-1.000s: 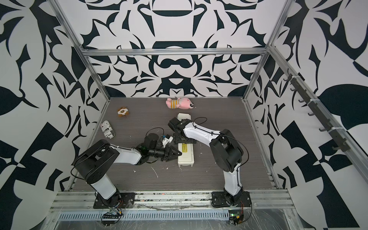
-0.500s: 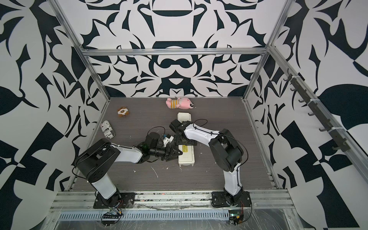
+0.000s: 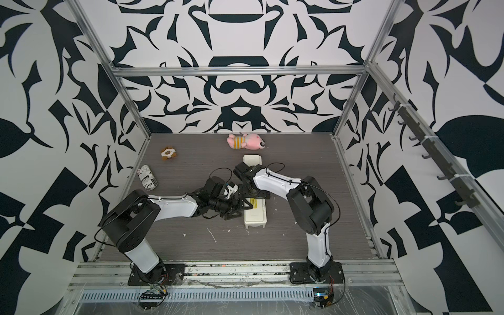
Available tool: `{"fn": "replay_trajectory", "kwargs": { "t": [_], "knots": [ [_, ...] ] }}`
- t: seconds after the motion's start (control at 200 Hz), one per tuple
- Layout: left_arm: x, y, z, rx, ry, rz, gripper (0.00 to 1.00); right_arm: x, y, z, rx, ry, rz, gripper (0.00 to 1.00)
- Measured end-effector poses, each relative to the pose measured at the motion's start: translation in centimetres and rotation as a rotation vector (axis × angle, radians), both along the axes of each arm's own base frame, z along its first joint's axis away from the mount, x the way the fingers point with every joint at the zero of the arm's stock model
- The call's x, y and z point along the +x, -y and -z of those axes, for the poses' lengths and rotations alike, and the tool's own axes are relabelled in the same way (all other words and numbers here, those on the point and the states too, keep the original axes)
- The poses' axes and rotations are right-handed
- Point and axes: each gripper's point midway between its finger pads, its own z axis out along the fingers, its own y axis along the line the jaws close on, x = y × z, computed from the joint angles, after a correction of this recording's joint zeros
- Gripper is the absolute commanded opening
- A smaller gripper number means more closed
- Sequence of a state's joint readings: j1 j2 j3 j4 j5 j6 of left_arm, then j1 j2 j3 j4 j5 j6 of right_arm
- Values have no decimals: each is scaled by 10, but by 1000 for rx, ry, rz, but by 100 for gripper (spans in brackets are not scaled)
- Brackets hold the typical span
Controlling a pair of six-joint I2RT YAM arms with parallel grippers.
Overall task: Put plastic wrap rolls into dispensers
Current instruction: Close the lid on the plastic wrap cutting box.
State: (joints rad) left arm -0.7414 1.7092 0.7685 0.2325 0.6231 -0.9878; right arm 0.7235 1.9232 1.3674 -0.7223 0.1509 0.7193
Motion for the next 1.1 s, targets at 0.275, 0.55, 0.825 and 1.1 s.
{"fn": "replay_trajectory", "kwargs": {
  "t": [0.275, 0.55, 0.825, 1.1],
  "knots": [
    [6, 5, -3, 53, -39, -27, 76, 4, 3, -2, 33, -15, 4, 100],
    [12, 12, -4, 61, 26, -21, 74, 19, -1, -25, 200, -18, -42, 100],
    [11, 16, -2, 63, 56, 1, 74, 38, -1, -42, 314, 4, -99, 94],
    [14, 21, -3, 50, 71, 6, 74, 46, 7, -41, 261, -3, -126, 91]
  ]
}}
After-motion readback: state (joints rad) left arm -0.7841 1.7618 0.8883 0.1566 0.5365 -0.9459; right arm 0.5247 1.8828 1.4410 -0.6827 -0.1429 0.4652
